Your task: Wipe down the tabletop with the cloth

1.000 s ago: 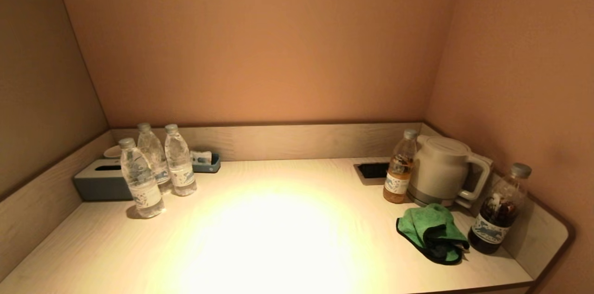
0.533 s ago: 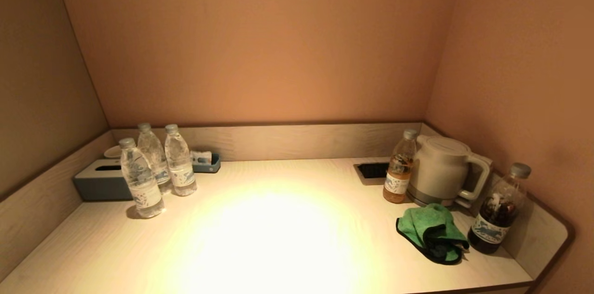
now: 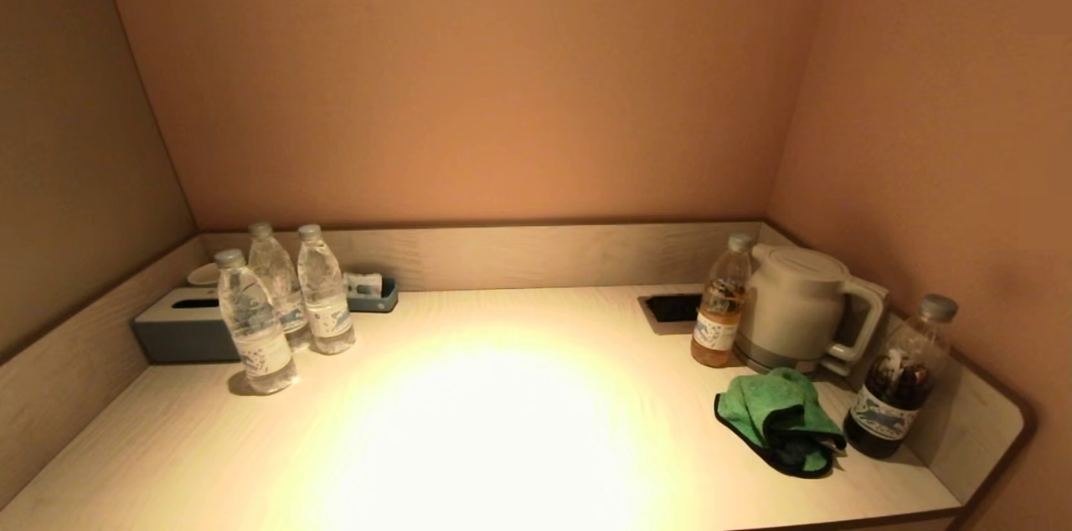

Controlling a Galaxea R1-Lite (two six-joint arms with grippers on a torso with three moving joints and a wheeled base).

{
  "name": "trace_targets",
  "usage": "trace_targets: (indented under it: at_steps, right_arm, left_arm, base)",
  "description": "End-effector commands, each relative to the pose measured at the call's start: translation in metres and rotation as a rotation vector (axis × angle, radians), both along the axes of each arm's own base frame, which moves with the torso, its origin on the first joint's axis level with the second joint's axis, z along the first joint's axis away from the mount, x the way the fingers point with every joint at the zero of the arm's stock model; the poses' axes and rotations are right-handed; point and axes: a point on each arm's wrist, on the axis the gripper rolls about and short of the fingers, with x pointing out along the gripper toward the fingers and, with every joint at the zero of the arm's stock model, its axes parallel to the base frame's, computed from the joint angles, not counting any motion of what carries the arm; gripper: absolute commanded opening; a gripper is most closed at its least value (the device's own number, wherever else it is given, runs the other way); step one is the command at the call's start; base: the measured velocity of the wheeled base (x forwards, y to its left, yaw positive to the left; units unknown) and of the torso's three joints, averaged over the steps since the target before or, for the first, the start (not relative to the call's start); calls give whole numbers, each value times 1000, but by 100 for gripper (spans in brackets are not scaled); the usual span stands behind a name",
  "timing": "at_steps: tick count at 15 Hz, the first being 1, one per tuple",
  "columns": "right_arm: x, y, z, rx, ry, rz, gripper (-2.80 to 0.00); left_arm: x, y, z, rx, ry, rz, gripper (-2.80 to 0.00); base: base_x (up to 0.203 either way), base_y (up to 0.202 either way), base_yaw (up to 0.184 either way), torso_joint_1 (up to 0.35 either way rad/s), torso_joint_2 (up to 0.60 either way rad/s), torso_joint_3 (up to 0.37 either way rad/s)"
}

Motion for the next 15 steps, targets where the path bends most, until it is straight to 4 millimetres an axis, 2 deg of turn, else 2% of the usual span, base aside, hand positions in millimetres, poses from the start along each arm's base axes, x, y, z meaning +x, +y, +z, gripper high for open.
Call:
trace_targets:
  at_steps: [1,2,4,9,15]
  right_arm:
    - [-5,2,-14,-4,60,81,-280]
    - [-5,2,-15,-2,60,82,-280]
    - [5,2,-28,18,89,88,-280]
    - [17,2,-41,11,36,90,-280]
    - [25,2,-61,18,102,106,-280]
  left_arm:
    - [0,0,0,0,1,0,-280]
    - [0,0,0,0,1,0,-280]
    - [0,0,0,0,1,-1,-280]
    - [0,0,0,0,1,0,-280]
    - [0,0,0,0,1,-1,-280]
  base:
    - [0,0,0,0,0,0]
    - [0,0,0,0,0,0]
    - [0,0,0,0,0,0]
    - [0,0,0,0,0,0]
    - [0,0,0,0,0,0]
